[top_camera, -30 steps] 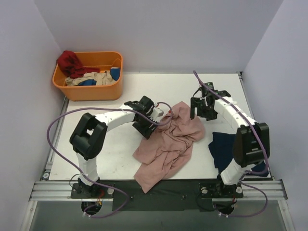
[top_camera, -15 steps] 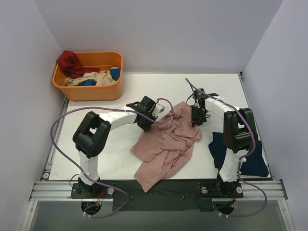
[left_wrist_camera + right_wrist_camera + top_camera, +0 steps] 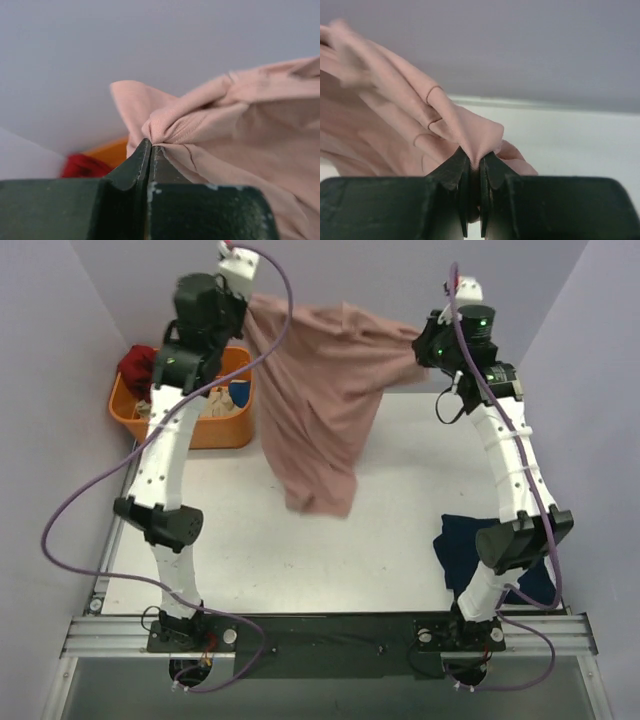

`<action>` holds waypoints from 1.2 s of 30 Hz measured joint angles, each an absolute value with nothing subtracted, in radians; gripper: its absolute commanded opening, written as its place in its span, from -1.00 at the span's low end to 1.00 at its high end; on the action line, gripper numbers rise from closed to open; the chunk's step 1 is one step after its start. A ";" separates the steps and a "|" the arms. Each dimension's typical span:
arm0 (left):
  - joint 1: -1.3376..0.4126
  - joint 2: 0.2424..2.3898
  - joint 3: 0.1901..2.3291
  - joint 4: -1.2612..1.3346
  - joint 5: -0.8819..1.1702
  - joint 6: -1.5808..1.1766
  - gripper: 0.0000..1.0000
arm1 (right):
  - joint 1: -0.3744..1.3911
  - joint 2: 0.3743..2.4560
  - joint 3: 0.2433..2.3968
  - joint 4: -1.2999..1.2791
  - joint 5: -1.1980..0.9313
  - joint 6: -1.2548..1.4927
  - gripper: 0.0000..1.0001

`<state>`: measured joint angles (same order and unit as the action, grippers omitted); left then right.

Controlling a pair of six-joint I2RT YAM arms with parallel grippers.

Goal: Fold and stack the t-shirts
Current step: Flatten out the tshirt

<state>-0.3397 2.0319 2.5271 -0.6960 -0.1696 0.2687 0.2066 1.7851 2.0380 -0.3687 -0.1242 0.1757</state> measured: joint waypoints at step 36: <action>-0.625 1.871 1.980 -1.079 0.407 0.368 0.58 | 0.043 1.720 1.420 -0.398 0.001 0.370 0.69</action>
<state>-0.6254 1.8713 1.9804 -1.0794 0.4072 0.3679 0.0425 1.7199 1.4197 -0.3981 0.0006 0.3698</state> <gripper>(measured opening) 0.806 0.893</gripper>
